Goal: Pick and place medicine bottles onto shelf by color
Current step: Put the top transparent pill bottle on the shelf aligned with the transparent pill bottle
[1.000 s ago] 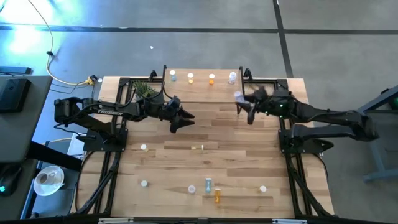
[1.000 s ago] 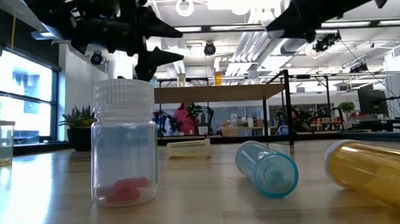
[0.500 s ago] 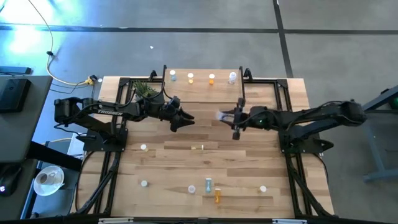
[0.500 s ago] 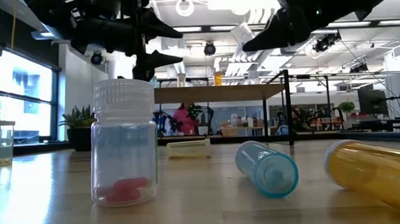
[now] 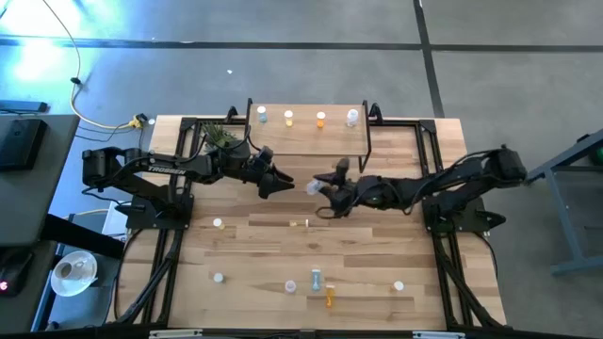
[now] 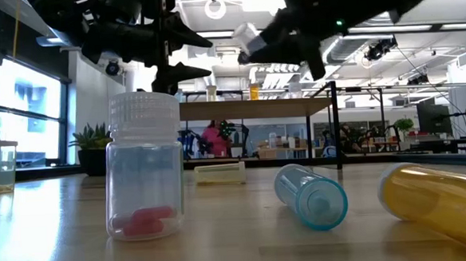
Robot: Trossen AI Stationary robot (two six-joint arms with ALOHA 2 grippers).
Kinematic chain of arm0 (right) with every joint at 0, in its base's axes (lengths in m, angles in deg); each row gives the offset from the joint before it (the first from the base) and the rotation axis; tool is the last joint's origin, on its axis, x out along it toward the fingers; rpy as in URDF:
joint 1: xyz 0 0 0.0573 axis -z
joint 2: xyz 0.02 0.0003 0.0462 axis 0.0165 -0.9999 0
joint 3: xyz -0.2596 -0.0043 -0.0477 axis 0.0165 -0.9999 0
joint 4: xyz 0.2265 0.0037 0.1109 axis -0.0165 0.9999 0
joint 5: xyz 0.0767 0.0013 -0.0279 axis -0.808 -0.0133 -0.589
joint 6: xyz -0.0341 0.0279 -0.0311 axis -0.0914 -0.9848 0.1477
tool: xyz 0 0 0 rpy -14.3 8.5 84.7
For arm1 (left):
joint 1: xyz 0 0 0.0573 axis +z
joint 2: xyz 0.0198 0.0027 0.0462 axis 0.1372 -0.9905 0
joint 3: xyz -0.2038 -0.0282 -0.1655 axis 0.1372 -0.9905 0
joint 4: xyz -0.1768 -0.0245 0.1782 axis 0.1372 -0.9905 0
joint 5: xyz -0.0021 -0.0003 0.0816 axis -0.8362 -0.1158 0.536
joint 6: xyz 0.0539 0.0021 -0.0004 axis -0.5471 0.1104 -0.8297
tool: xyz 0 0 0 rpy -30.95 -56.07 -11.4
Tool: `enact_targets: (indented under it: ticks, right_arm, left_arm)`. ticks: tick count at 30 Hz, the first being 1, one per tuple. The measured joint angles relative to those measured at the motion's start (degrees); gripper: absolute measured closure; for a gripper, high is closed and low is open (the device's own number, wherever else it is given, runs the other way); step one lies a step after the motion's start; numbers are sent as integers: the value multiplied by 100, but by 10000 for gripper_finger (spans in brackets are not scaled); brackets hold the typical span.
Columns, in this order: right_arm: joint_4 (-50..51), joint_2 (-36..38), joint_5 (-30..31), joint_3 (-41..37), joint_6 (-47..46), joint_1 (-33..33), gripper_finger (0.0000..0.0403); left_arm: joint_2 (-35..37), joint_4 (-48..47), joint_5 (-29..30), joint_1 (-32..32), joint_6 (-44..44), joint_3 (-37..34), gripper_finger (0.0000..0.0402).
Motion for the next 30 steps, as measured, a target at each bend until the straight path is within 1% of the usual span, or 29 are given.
enact_targets:
  ticks: [2,5,8,11,13,17,21,30]
  right_arm:
    - [244,-251,328,312,530,-39,279]
    - [808,-585,996,746,1106,-101,279]
    - [1316,-843,1321,1084,1367,-147,279]
    - [1622,-1089,1393,1372,1650,-248,279]
    - [1692,-1219,1396,1527,1922,-331,279]
    - [1677,-1460,1485,1830,2451,-501,279]
    - [1682,-1632,1538,2110,2763,-567,279]
    - [1661,-1745,1525,2258,3085,-495,279]
  left_arm:
    - [0,2,-1,1,29,0,186]
    - [2,0,-32,-1,28,0,186]
    - [0,1,-328,34,30,0,186]
    - [0,-1,-788,119,160,0,186]
    - [2,-52,-973,160,226,0,186]
    - [2,-328,-1000,169,227,0,186]
    - [2,-586,-1006,129,238,0,186]
    - [2,-502,-998,31,227,0,186]
